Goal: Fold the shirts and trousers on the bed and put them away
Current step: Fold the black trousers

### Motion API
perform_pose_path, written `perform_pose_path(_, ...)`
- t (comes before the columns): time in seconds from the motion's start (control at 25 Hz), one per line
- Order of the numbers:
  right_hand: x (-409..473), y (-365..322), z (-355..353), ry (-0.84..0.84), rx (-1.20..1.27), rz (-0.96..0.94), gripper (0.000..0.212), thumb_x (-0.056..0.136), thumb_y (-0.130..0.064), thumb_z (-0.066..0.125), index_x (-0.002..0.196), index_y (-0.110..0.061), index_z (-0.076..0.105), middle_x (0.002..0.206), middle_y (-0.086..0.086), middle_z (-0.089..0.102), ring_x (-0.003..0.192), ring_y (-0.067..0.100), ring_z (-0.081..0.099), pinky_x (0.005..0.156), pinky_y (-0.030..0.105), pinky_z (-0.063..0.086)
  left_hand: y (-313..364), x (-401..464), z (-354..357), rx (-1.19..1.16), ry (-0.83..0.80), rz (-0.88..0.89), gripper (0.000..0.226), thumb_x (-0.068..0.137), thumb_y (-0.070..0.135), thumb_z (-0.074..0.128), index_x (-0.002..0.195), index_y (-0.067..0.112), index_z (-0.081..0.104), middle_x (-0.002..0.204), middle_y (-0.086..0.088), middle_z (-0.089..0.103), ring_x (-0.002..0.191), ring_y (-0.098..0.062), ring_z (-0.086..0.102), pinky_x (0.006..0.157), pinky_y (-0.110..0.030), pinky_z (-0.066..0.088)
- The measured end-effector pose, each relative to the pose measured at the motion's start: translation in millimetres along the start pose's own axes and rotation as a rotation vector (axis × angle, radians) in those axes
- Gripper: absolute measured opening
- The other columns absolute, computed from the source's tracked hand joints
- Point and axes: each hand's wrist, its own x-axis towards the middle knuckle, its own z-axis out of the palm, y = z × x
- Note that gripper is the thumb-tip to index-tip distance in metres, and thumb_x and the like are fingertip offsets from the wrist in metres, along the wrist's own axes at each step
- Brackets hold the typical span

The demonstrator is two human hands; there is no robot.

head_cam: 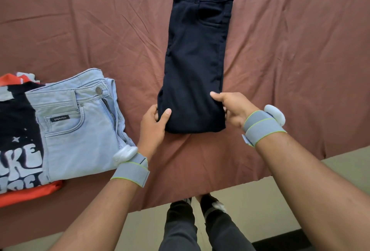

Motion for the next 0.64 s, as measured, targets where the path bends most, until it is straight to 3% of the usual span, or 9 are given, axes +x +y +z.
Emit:
perform_pose_path(0.08,6,11,-3,0.214,-0.027,-0.136,0.005,0.086,-0.016,0.070,0.086,-0.013,0.065,0.081,0.003,0.065,0.072,0.016,0.056,0.062,0.026,0.044,-3,1,-3,0.111,0.023,-0.010,0.015,0.093,0.036,0.063,0.099,0.022,0.064,0.082,-0.004,0.071,0.079,-0.014,0.065,0.077,-0.037,0.052)
perform_pose_path(0.16,8,29,-11,0.346,-0.025,-0.247,0.016,0.081,-0.023,0.076,0.084,-0.017,0.061,0.081,0.002,0.062,0.072,0.016,0.056,0.057,0.027,0.044,0,-2,-5,0.157,0.038,-0.045,0.022,0.091,0.039,0.066,0.106,0.024,0.063,0.090,0.003,0.070,0.084,-0.007,0.063,0.078,-0.027,0.049)
perform_pose_path(0.24,5,40,-10,0.280,0.024,-0.235,0.036,0.077,-0.034,0.079,0.103,-0.017,0.059,0.100,0.000,0.065,0.087,0.015,0.063,0.071,0.033,0.054,12,4,-5,0.107,0.012,-0.099,0.034,0.088,0.047,0.067,0.116,0.028,0.058,0.109,0.013,0.066,0.100,-0.001,0.061,0.087,-0.021,0.046)
perform_pose_path(0.32,10,41,-2,0.181,-0.055,-0.211,0.057,0.069,-0.038,0.082,0.115,-0.018,0.056,0.111,-0.001,0.066,0.100,0.016,0.065,0.088,0.036,0.053,25,27,0,0.093,-0.062,-0.164,0.044,0.084,0.053,0.068,0.119,0.031,0.054,0.117,0.015,0.063,0.106,-0.003,0.059,0.093,-0.023,0.045)
perform_pose_path(0.44,11,36,8,0.082,-0.128,-0.188,0.078,0.051,-0.038,0.088,0.119,-0.018,0.055,0.114,-0.003,0.068,0.103,0.016,0.065,0.094,0.035,0.051,43,50,4,0.091,-0.182,-0.215,0.049,0.084,0.039,0.074,0.124,0.018,0.055,0.118,0.006,0.065,0.104,-0.009,0.061,0.090,-0.024,0.046)
perform_pose_path(0.56,-13,53,-3,-0.012,-0.138,-0.157,0.043,0.071,-0.010,0.083,0.110,-0.015,0.064,0.110,0.003,0.071,0.097,0.016,0.067,0.089,0.030,0.051,25,28,0,-0.040,-0.281,-0.230,0.028,0.091,0.021,0.069,0.118,0.016,0.065,0.115,0.003,0.071,0.104,-0.010,0.066,0.091,-0.027,0.050)
perform_pose_path(0.64,-34,73,-13,-0.070,-0.194,-0.108,0.039,0.072,-0.006,0.082,0.107,-0.012,0.066,0.109,0.006,0.072,0.096,0.017,0.069,0.088,0.030,0.053,4,-6,-5,0.103,-0.303,-0.161,0.026,0.089,0.025,0.071,0.115,0.020,0.067,0.109,0.011,0.072,0.107,-0.011,0.067,0.094,-0.028,0.051)
